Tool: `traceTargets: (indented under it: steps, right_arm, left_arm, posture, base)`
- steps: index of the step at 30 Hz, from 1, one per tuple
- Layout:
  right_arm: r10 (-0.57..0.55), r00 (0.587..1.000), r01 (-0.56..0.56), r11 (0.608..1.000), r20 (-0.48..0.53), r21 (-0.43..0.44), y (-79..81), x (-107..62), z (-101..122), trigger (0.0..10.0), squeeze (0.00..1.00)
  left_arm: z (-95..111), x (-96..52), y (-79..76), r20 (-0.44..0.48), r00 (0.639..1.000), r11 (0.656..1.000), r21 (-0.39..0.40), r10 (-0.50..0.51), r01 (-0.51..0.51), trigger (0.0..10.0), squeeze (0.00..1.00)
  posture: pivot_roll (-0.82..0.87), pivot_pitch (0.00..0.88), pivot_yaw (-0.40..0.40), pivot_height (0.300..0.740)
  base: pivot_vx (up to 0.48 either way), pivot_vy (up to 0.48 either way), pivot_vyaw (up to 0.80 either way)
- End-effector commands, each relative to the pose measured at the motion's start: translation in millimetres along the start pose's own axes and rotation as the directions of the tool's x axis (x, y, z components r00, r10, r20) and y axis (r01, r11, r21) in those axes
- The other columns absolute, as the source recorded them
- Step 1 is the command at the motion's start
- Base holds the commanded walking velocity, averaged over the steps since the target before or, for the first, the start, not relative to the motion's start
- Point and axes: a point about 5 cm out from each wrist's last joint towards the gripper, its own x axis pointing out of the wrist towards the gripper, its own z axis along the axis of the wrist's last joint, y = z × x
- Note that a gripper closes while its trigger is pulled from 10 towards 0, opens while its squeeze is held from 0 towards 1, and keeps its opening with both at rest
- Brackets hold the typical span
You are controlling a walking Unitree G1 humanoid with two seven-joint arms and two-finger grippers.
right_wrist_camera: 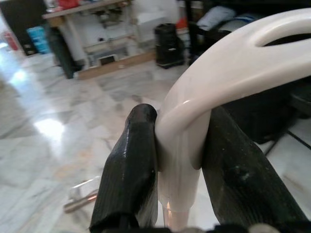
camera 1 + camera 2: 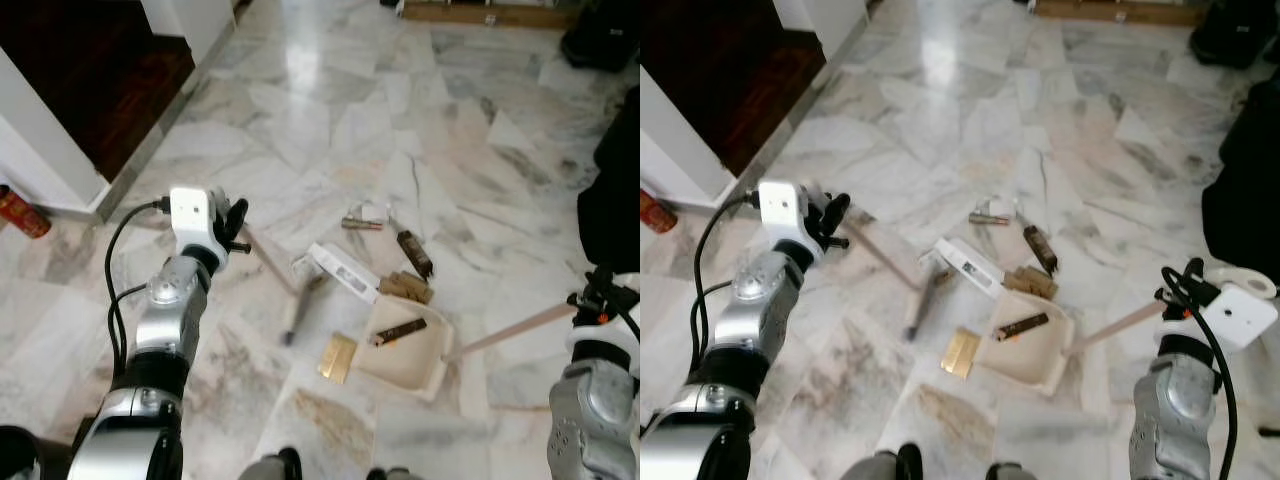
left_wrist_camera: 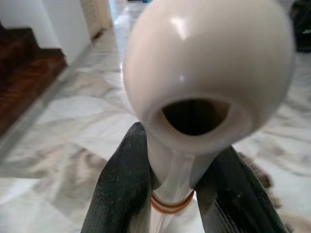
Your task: Sweep floor
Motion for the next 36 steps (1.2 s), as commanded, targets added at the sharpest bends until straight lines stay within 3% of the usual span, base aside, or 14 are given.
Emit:
traceTargets:
  steps: [1, 8, 13, 18, 22, 27, 36]
  right_arm:
    - [0.053, 0.998, -0.052, 0.999, 0.046, -0.017, 10.0, 1.3, 10.8, 10.0, 0.0]
    - [0.092, 0.995, -0.09, 0.995, 0.043, -0.044, 14.6, 3.8, 13.1, 10.0, 0.0]
    - [0.115, 0.993, -0.112, 0.991, 0.039, -0.079, 16.0, 15.2, 16.1, 10.0, 0.0]
    - [0.147, 0.989, -0.144, 0.984, 0.028, -0.102, 26.8, 16.3, 15.3, 10.0, 0.0]
    - [0.175, 0.985, -0.172, 0.978, 0.01, -0.118, 34.0, 7.8, 9.8, 10.0, 0.0]
    - [0.164, 0.986, -0.164, 0.981, -0.008, -0.101, 33.1, 0.8, 4.5, 10.0, 0.0]
    - [0.168, 0.986, -0.169, 0.981, -0.018, -0.098, 35.6, 0.7, 3.7, 10.0, 0.0]
  left_arm:
    - [15.7, 1.4, -4.5, 0.099, 0.995, 0.998, 0.057, -0.004, -0.001, 10.0, 0.0]
    - [12.8, 1.7, -3.0, 0.102, 0.994, 0.997, 0.069, 0.03, -0.037, 10.0, 0.0]
    - [9.3, 0.6, -7.7, 0.124, 0.99, 0.99, 0.116, 0.071, -0.085, 10.0, 0.0]
    - [6.0, -0.8, -7.1, 0.115, 0.989, 0.99, 0.088, 0.095, -0.105, 10.0, 0.0]
    - [5.2, -2.4, -11.9, 0.121, 0.991, 0.987, 0.136, 0.064, -0.08, 10.0, 0.0]
    - [6.1, -2.5, -11.1, 0.125, 0.99, 0.987, 0.141, 0.065, -0.083, 10.0, 0.0]
    - [7.2, -2.4, -9.1, 0.12, 0.991, 0.984, 0.161, 0.062, -0.081, 10.0, 0.0]
  posture:
    - [0.04, 0.074, 0.038, 0.74]
    - [0.04, 0.064, 0.027, 0.74]
    - [0.06, 0.058, -0.008, 0.74]
    - [0.05, 0.076, -0.007, 0.74]
    - [0.06, 0.11, 0.008, 0.74]
    - [0.06, 0.131, 0.016, 0.74]
    - [0.07, 0.156, 0.021, 0.74]
  base:
    - [0.0, 0.0, 0.0]
    - [0.0, 0.0, 0.0]
    - [0.0, 0.0, 0.0]
    - [0.0, 0.0, 0.0]
    - [0.0, 0.0, 0.72]
    - [0.0, 0.0, 0.8]
    - [0.0, 0.0, 0.8]
